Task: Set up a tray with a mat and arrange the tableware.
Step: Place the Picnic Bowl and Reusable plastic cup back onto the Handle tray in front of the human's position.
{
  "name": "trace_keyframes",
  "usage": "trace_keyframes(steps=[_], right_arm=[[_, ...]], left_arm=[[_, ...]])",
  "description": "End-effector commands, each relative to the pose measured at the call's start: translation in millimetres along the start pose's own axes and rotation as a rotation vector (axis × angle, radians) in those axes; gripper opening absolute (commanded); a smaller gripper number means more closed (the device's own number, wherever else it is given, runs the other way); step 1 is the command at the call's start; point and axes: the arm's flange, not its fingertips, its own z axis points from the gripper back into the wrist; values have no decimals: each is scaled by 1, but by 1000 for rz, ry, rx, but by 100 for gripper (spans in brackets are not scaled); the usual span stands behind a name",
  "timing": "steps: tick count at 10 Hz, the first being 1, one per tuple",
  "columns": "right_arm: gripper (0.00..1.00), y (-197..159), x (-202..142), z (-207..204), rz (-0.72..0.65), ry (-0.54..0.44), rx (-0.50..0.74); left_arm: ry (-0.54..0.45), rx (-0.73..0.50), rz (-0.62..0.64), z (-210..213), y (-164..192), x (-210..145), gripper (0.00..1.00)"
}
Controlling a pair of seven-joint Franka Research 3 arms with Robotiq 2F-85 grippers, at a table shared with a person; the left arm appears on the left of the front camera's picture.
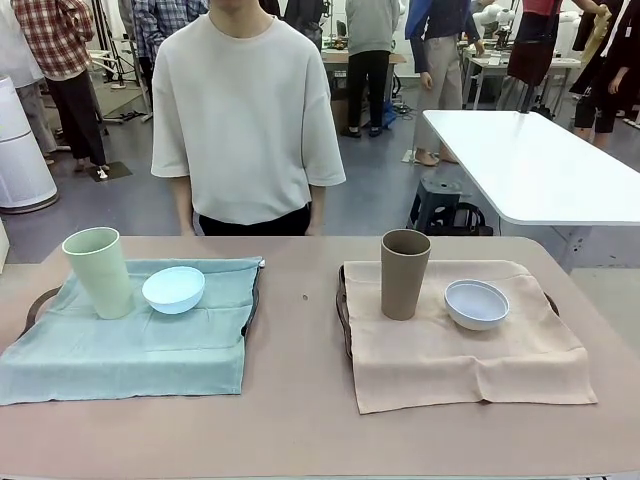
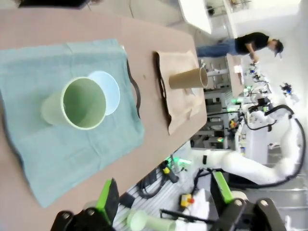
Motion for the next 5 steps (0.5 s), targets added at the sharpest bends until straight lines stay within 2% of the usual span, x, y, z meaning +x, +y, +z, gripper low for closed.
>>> trace_keyframes(steps=[1, 4, 5], right_arm=[[100, -22, 13, 8, 27, 42, 76], [100, -46, 19, 13, -21, 82, 158], [100, -35, 20, 6, -168, -55, 238]], left_arm=[[37, -85, 80, -3, 33, 9, 100], [58, -179, 181, 5, 57, -2, 100], [71, -190, 173, 6, 52, -3, 100]])
